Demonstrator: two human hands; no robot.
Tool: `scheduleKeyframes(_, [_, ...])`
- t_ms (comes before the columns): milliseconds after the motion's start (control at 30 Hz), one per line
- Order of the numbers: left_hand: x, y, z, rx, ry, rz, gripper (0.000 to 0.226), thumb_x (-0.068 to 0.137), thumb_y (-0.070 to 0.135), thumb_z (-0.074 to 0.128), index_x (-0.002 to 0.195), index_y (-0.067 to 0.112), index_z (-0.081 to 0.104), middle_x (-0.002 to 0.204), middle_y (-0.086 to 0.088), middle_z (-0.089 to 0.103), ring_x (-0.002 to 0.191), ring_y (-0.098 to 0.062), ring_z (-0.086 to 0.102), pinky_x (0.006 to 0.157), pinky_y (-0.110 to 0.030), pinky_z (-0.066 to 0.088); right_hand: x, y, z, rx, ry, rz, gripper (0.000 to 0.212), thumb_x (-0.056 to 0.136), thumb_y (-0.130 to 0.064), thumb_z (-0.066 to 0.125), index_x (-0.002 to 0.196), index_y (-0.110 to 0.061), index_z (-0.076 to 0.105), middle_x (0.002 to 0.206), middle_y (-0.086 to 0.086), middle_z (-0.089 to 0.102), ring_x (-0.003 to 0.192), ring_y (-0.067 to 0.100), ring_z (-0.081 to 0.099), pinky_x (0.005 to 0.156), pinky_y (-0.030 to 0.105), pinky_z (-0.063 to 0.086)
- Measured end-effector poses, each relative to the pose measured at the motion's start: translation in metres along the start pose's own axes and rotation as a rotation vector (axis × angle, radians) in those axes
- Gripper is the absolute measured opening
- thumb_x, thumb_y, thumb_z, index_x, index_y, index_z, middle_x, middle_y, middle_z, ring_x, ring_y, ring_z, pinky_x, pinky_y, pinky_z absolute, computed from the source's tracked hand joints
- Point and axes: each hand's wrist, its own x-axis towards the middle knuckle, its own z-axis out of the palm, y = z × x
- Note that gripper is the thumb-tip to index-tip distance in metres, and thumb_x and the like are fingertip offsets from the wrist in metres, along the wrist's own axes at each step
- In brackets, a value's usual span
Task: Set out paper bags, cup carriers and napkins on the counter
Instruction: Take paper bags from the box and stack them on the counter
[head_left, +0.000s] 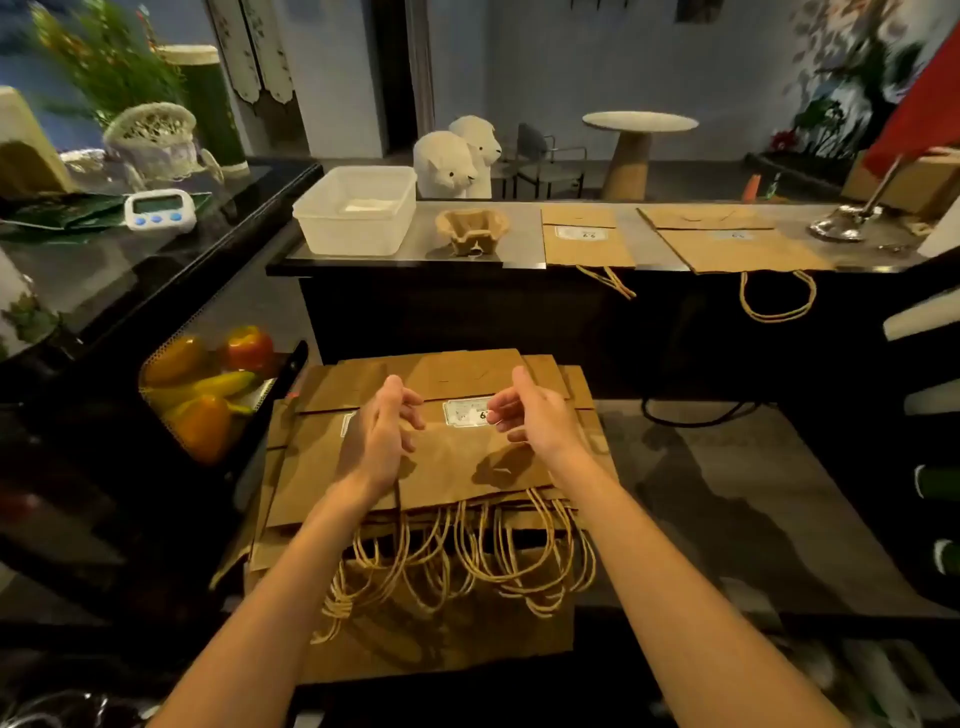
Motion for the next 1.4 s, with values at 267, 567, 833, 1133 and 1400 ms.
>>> scheduleKeyframes(267, [-0.008,-0.004,-0.005,0.111,-0.046,-0.082,0.042,0.109,0.046,0.036,0.107,0.014,0.063,0.102,0.001,0.06,0.091,-0.012,0.056,0.079,-0.027,0.047,-0.003,0.001,-0.008,-0.311,0.075,-0.042,0.047,0.104,-0.057,0.035,0.087,-0.026,0.066,0.095,-0.005,0.064,0.091,0.01,0.055,0.084,0.037,0.044])
scheduleKeyframes(567, [-0.003,-0.001,-0.011,0.28,-0.006,-0.095,0.038,0.108,0.047,0.038,0.117,0.02,0.063,0.116,0.003,0.058,0.098,-0.008,0.053,0.077,-0.025,0.041,0.012,0.007,-0.01,-0.661,0.11,0.079,0.064,0.092,-0.053,0.066,0.145,-0.024,0.044,0.145,0.004,0.052,0.133,0.027,0.048,0.105,0.046,0.048])
scheduleKeyframes(833, [-0.002,-0.005,-0.02,0.152,0.095,-0.101,0.022,0.106,0.037,0.05,0.115,0.023,0.063,0.102,0.014,0.061,0.095,-0.007,0.058,0.072,-0.026,0.046,0.016,-0.005,-0.02,-0.135,0.105,0.176,0.025,0.096,-0.02,0.068,0.12,-0.017,0.063,0.116,0.003,0.068,0.107,0.022,0.063,0.095,0.043,0.054])
scheduleKeyframes(1133, [0.005,-0.016,-0.075,0.356,0.252,-0.198,0.029,0.104,0.027,0.055,0.13,0.013,0.058,0.123,-0.003,0.059,0.107,-0.018,0.053,0.079,-0.029,0.042,0.028,-0.022,-0.006,-0.018,0.091,0.138,0.017,0.103,-0.023,0.055,0.12,-0.024,0.056,0.109,-0.001,0.061,0.101,0.019,0.057,0.09,0.041,0.045])
scheduleKeyframes(1400, [0.008,-0.031,-0.084,0.264,0.268,-0.273,0.032,0.104,0.028,0.057,0.134,0.017,0.057,0.132,-0.006,0.061,0.119,-0.024,0.057,0.09,-0.034,0.046,0.032,0.003,0.052,-0.113,0.024,0.104,0.02,0.097,-0.019,0.067,0.115,-0.023,0.058,0.111,0.0,0.067,0.102,0.018,0.064,0.083,0.037,0.058])
